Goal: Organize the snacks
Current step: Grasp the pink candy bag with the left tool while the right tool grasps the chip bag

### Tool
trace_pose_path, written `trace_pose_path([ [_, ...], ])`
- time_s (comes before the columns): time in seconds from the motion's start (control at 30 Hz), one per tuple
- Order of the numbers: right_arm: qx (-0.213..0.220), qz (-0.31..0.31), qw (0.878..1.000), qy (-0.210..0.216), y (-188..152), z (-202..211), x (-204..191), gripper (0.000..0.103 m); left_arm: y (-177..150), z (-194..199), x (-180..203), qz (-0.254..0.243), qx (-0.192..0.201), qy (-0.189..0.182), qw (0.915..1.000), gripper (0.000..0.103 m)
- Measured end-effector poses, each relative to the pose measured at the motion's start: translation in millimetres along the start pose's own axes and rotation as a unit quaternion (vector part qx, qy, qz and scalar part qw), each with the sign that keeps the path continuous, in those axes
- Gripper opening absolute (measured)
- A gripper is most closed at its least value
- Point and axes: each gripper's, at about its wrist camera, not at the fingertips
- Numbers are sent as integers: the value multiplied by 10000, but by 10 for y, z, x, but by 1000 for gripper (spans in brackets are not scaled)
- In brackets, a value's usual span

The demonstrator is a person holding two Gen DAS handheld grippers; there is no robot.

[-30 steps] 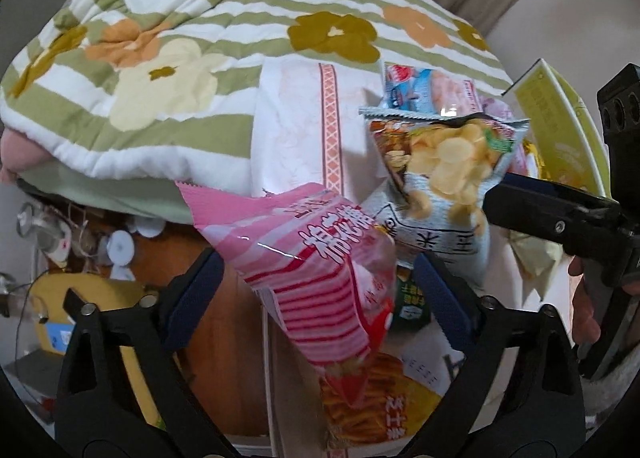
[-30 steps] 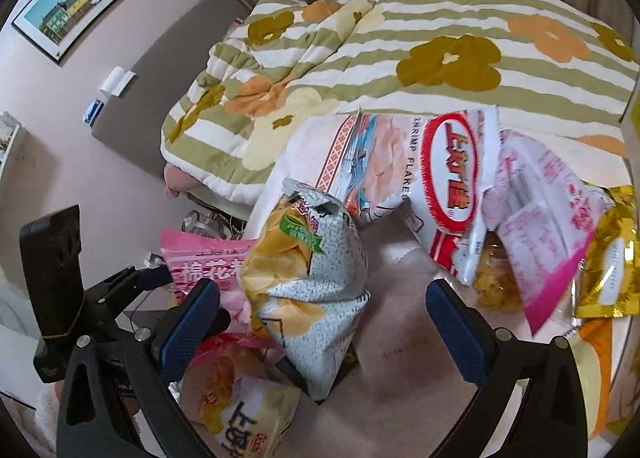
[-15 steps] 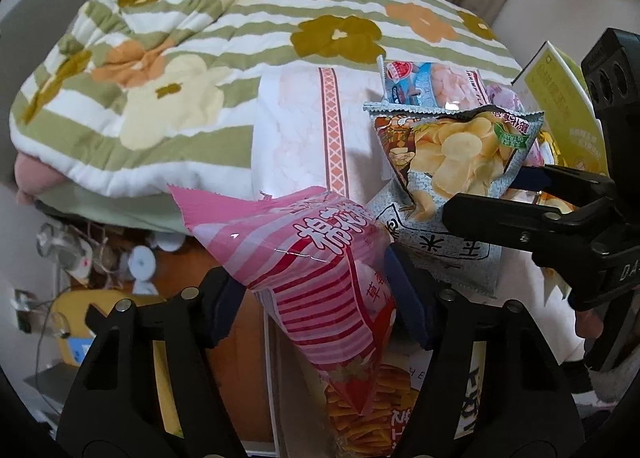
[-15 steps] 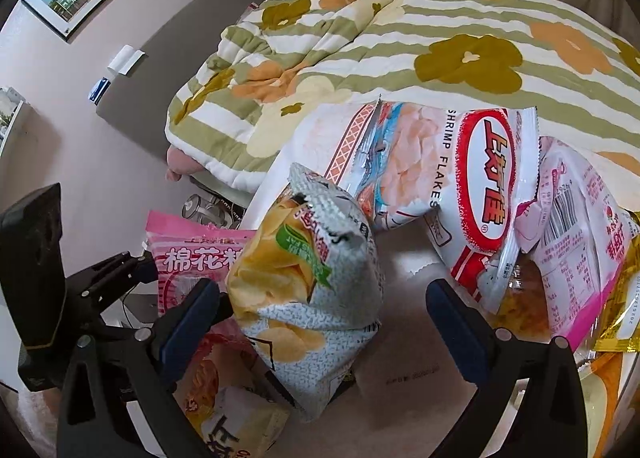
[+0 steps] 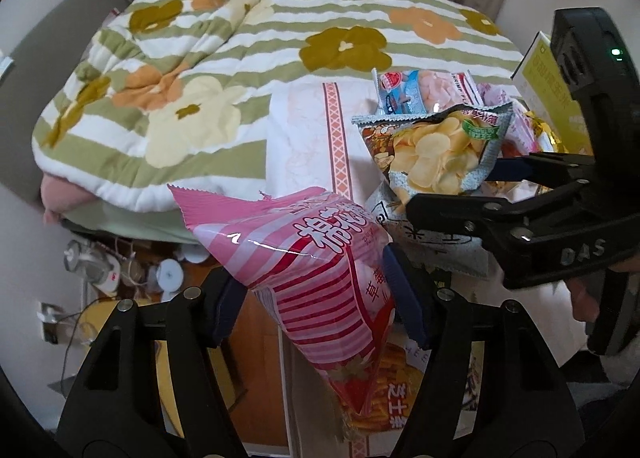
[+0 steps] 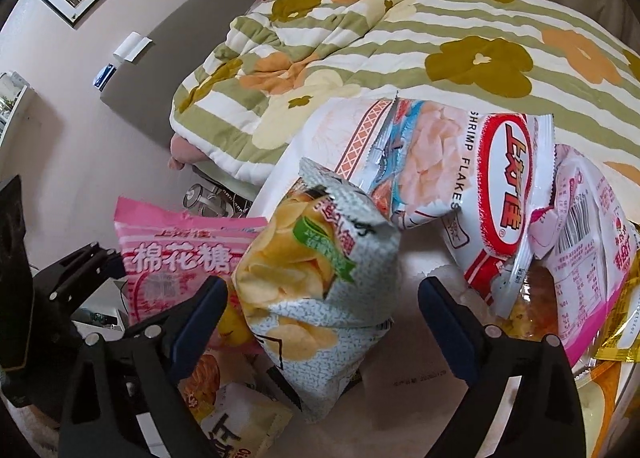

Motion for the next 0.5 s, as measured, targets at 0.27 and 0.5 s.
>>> trace_pose_path([
  [0.27, -5, 22, 9999, 104, 0, -8, -45, 57, -78, 103, -16, 43, 108, -2, 9999, 63],
  [0.5, 304, 24, 9995, 3, -83, 287, -173, 51, -107, 396, -53, 33, 388, 1, 9992, 63],
])
Point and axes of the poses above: each gripper's, at about its wrist camera, not at the fingertips, and z roughly against the way its jaws point, x to its right, y to its top, and after that the axes turned 13 degrees about -x, right-handed
